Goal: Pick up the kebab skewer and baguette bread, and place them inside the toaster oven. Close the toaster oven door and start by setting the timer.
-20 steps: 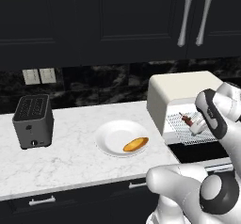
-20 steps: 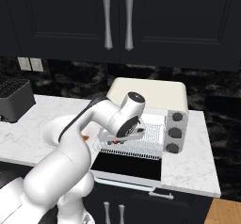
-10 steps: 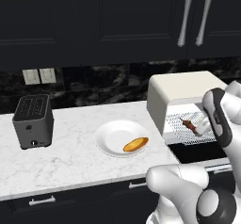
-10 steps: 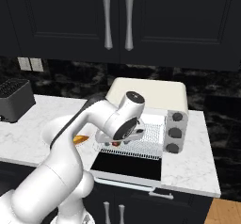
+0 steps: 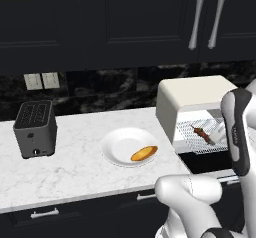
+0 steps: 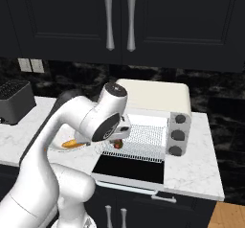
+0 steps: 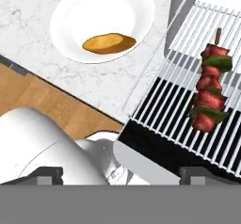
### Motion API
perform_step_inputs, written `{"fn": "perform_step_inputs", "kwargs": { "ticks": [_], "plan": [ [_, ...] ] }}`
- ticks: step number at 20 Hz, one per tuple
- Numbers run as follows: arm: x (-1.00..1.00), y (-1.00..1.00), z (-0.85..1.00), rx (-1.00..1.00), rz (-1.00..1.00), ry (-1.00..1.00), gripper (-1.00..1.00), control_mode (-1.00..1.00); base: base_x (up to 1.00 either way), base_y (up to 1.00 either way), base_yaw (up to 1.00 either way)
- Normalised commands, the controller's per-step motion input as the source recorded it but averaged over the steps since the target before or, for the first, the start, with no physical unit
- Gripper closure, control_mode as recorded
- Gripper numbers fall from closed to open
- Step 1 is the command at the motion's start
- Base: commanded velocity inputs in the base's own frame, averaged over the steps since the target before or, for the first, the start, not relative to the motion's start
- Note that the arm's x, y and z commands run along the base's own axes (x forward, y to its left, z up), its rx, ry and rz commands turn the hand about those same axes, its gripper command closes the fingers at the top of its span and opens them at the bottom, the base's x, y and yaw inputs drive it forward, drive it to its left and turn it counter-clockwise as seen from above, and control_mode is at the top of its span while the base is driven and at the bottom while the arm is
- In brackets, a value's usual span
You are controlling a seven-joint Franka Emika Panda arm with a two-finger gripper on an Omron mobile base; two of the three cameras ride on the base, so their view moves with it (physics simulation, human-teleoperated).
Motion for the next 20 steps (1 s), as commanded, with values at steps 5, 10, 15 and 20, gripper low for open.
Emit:
{"fn": "perform_step_inputs", "kwargs": {
  "ticks": [5,10,15,20],
  "plan": [
    [-0.82,1.00,0.05,-0.02,-0.30,-0.04,-1.00,-1.00,0.00,0.00,0.00],
    [0.00,1.00,0.07,-0.01,-0.44,-0.02,-1.00,-1.00,0.00,0.00,0.00],
    [0.36,0.97,0.09,0.00,-0.45,0.00,-1.00,-1.00,0.00,0.00,0.00],
    [0.28,0.71,-0.25,0.00,-0.41,0.06,-1.00,-1.00,0.00,0.00,0.00]
  ]
}}
